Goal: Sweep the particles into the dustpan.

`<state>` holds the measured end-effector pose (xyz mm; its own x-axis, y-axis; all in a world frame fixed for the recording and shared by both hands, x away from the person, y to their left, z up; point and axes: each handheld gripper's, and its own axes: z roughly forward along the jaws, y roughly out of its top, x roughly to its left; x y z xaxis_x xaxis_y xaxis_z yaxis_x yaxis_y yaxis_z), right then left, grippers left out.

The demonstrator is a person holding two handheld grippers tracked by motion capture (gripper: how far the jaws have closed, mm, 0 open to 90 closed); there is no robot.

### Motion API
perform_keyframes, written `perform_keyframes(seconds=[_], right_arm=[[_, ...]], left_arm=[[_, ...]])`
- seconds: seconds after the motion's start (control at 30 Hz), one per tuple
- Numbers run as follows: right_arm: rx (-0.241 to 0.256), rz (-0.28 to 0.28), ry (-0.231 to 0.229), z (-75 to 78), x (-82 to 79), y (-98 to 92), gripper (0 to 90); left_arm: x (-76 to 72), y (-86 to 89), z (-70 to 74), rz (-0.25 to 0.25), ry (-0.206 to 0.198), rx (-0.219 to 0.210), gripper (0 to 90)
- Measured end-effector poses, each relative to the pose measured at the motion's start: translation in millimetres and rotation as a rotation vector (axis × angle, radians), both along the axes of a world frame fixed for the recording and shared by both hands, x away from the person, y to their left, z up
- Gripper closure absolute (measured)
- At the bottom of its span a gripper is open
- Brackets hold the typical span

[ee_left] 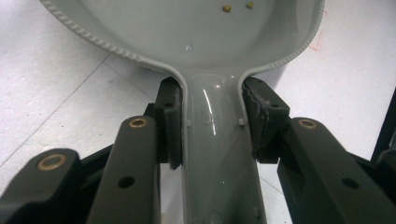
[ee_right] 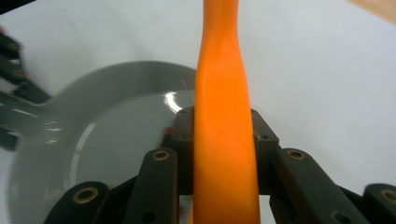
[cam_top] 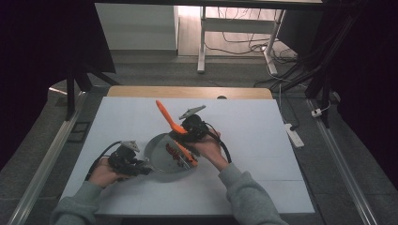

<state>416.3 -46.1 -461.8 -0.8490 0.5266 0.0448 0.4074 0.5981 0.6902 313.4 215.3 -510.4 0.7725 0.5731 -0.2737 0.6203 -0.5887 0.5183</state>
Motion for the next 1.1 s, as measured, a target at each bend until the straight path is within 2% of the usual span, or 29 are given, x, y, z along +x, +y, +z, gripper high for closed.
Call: perform_keyframes(seconds=[0.13,0.3,0.47,0.63,0.7,1.1], right_arm=[[-0.006,-0.061,-0.005,-2.1,3.8,-20.4,70.4],[-0.048,-0.12,-0.008,-12.2,6.5,-39.4,70.4],[-0.061,-0.149,0.008,-21.1,10.6,-50.2,70.4],[-0.068,-0.161,0.01,-23.8,10.0,-50.1,70.4],[-0.085,-0.169,0.013,-25.7,8.8,-47.7,70.4],[-0.088,-0.137,0.015,-28.6,-0.3,-28.3,70.4]], left_arm=[[0.1,0.0,-0.1,0.0,0.0,0.0,61.3],[-0.5,-0.1,0.0,0.003,0.0,0.0,61.3],[-0.8,-0.3,0.1,0.002,-0.001,0.004,61.3],[-1.9,-0.5,-0.1,0.004,-0.003,0.001,61.3],[-2.5,-0.5,-0.2,0.003,-0.004,0.002,61.3],[-3.1,-0.6,0.8,0.004,-0.006,0.002,61.3]])
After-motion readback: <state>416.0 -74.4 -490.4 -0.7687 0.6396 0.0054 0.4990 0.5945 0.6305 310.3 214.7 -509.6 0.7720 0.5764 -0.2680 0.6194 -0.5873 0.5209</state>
